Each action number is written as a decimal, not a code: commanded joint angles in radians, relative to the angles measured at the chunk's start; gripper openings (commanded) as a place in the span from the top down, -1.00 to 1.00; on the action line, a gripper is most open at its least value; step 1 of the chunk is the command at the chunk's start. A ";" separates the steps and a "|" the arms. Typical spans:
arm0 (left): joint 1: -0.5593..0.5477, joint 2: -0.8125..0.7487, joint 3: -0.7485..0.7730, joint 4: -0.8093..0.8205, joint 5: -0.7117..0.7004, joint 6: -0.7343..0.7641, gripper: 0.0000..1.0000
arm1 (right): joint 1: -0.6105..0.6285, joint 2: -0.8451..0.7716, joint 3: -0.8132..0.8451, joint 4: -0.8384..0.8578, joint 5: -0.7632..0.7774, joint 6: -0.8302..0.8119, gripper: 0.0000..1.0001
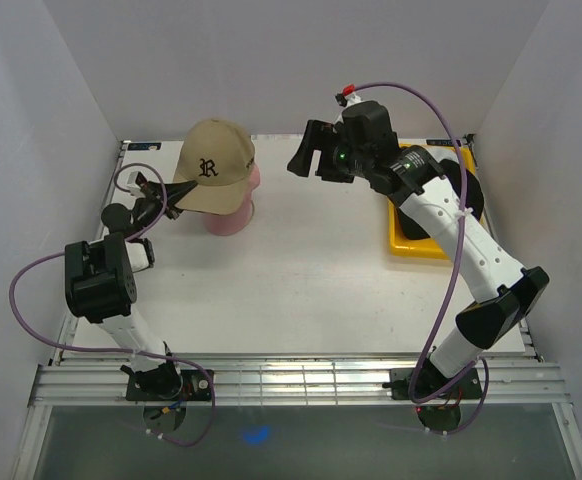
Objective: Stack the hats
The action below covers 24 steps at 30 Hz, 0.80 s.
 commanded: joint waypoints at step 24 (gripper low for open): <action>0.026 0.092 -0.110 0.393 0.059 -0.095 0.99 | 0.003 -0.026 -0.138 0.121 -0.059 -0.070 -0.65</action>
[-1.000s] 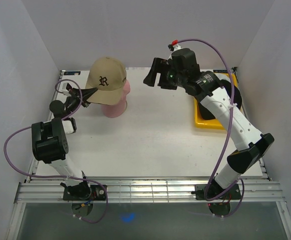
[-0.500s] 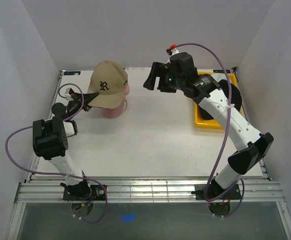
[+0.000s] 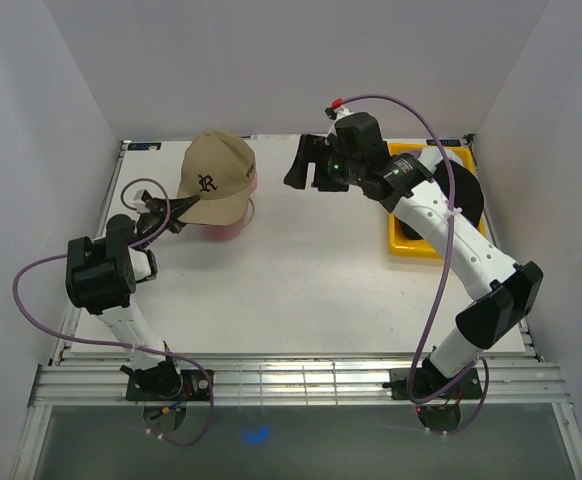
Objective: Stack the hats
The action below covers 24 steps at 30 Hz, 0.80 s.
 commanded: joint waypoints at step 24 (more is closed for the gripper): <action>0.017 0.097 -0.165 0.364 0.032 0.044 0.50 | 0.003 -0.017 -0.203 0.166 -0.086 -0.102 -0.67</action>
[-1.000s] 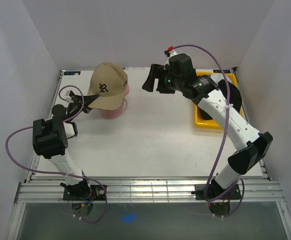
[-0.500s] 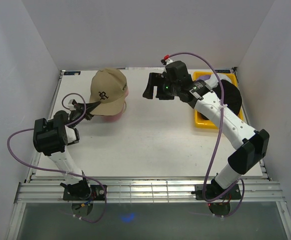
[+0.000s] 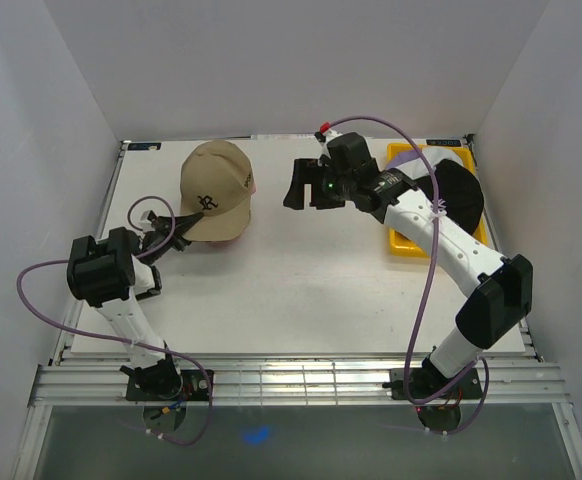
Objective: Stack the hats
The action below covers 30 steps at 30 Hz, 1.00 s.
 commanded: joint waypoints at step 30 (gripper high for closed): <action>0.027 -0.017 -0.067 0.213 0.063 0.128 -0.18 | 0.015 0.072 -0.158 0.291 -0.266 -0.026 -0.67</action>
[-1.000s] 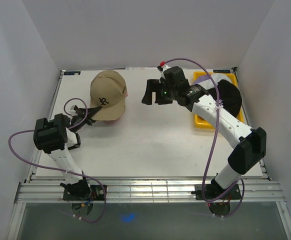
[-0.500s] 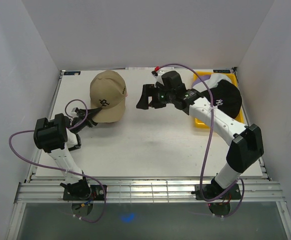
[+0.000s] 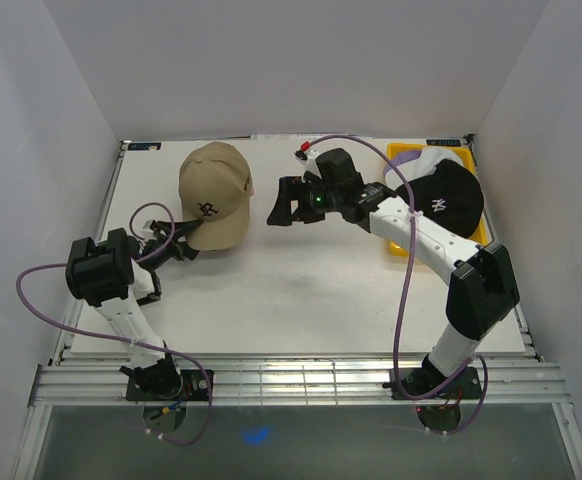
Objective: Stack the hats
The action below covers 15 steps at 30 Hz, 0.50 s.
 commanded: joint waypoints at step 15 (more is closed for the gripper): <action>0.010 -0.295 0.056 -0.488 -0.043 0.557 -0.20 | 0.013 0.022 -0.022 0.059 -0.023 -0.033 -0.65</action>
